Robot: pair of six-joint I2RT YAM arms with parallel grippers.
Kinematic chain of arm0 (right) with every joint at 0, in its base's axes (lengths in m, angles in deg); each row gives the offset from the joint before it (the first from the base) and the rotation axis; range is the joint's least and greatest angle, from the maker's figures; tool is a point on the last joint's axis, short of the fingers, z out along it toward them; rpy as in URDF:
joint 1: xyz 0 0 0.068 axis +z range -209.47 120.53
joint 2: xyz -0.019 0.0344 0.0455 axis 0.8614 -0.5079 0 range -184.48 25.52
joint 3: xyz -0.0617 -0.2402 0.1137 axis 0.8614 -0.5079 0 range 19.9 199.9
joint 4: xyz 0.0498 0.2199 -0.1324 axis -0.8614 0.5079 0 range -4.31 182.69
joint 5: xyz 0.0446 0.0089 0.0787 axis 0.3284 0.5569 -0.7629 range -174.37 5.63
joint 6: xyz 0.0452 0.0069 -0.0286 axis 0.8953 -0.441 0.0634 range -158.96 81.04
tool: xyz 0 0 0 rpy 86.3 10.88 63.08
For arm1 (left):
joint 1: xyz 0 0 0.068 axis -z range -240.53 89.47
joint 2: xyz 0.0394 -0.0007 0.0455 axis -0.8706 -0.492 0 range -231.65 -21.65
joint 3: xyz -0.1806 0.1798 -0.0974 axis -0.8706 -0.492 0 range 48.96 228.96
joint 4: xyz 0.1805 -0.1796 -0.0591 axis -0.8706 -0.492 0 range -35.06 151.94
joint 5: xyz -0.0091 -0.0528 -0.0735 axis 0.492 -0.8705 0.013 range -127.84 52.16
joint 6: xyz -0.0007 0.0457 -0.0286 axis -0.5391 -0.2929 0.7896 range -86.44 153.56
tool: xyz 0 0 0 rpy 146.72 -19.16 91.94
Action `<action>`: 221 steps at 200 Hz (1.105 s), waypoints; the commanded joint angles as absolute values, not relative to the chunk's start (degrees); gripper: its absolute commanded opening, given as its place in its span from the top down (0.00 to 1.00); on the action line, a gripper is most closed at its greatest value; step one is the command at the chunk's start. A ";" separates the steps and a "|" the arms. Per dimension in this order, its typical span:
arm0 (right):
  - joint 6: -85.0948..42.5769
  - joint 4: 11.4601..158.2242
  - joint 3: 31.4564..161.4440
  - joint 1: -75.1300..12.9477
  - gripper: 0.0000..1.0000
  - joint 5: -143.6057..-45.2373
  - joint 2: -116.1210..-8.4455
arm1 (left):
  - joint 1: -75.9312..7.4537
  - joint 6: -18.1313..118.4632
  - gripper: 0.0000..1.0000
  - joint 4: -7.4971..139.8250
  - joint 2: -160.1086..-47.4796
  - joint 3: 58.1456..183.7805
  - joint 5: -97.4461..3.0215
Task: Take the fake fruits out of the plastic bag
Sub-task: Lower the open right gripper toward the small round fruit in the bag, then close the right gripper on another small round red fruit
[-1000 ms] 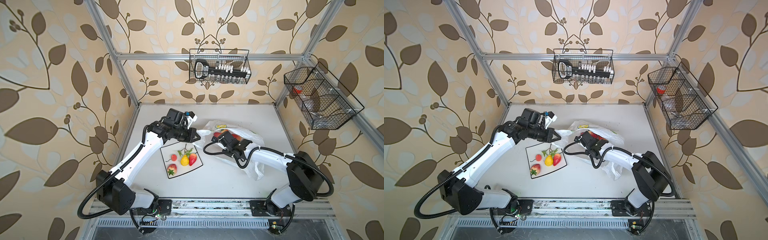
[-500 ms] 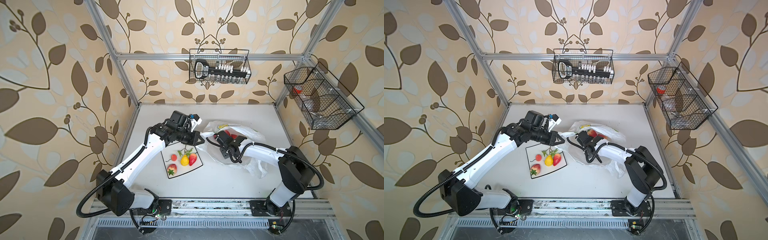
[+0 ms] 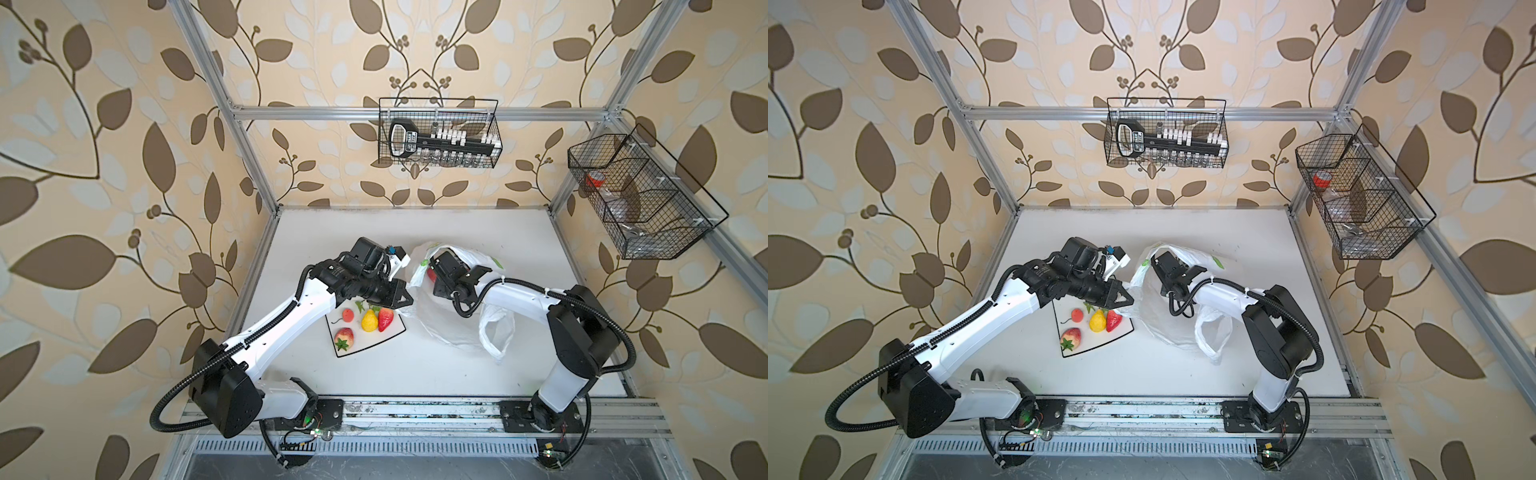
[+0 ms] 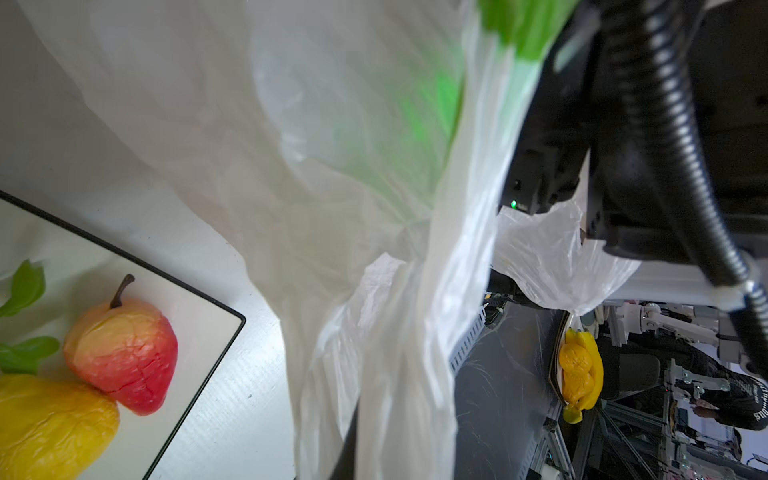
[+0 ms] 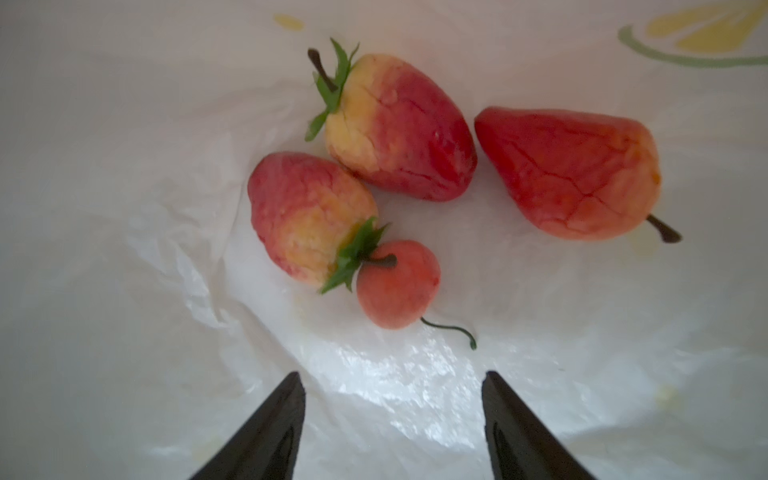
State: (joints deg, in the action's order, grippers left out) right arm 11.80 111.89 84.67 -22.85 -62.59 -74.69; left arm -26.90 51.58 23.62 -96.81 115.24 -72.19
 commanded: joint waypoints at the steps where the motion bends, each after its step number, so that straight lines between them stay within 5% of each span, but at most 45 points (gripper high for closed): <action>1: 13.97 108.24 87.41 -23.94 0.32 -63.86 -77.35 | -26.49 51.75 1.00 23.98 -94.01 114.62 -71.55; 81: 0.40 103.86 88.94 -26.68 0.38 -65.01 -82.55 | -26.56 51.44 1.00 23.80 -94.77 115.83 -70.45; 146: -1.03 96.88 89.60 -28.31 0.35 -68.23 -85.59 | -26.49 51.07 1.00 23.10 -94.42 114.88 -70.45; 221: -0.07 96.54 91.66 -29.24 0.45 -66.79 -89.78 | -26.58 50.94 1.00 22.83 -94.34 114.80 -70.18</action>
